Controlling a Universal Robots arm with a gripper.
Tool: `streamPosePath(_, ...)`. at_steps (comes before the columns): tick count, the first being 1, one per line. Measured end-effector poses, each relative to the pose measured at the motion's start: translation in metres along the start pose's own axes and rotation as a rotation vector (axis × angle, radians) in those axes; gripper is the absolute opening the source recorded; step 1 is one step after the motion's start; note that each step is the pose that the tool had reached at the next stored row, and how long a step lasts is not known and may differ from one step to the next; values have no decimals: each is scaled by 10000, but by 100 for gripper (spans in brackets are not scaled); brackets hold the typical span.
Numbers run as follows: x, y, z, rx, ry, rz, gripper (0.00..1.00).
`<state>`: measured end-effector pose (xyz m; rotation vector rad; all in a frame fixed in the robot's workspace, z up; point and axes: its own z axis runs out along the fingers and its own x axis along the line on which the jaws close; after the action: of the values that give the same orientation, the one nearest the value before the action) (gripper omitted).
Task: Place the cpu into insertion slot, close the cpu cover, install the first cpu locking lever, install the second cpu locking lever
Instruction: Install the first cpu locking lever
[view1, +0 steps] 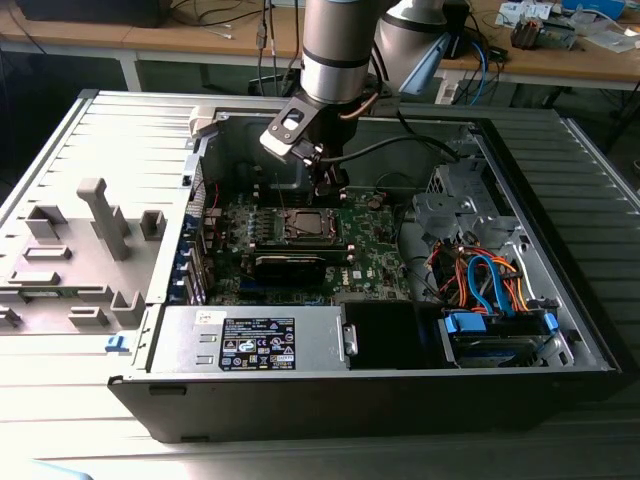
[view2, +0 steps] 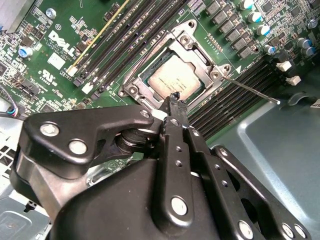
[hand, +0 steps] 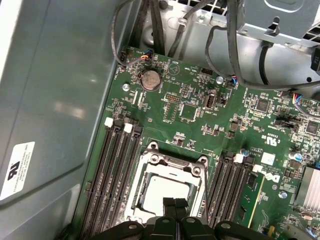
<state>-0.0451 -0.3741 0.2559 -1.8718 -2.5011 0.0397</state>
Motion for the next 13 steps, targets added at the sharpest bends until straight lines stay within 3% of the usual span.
streamPosePath(13,0,0,0,-1,-3,-72,11)
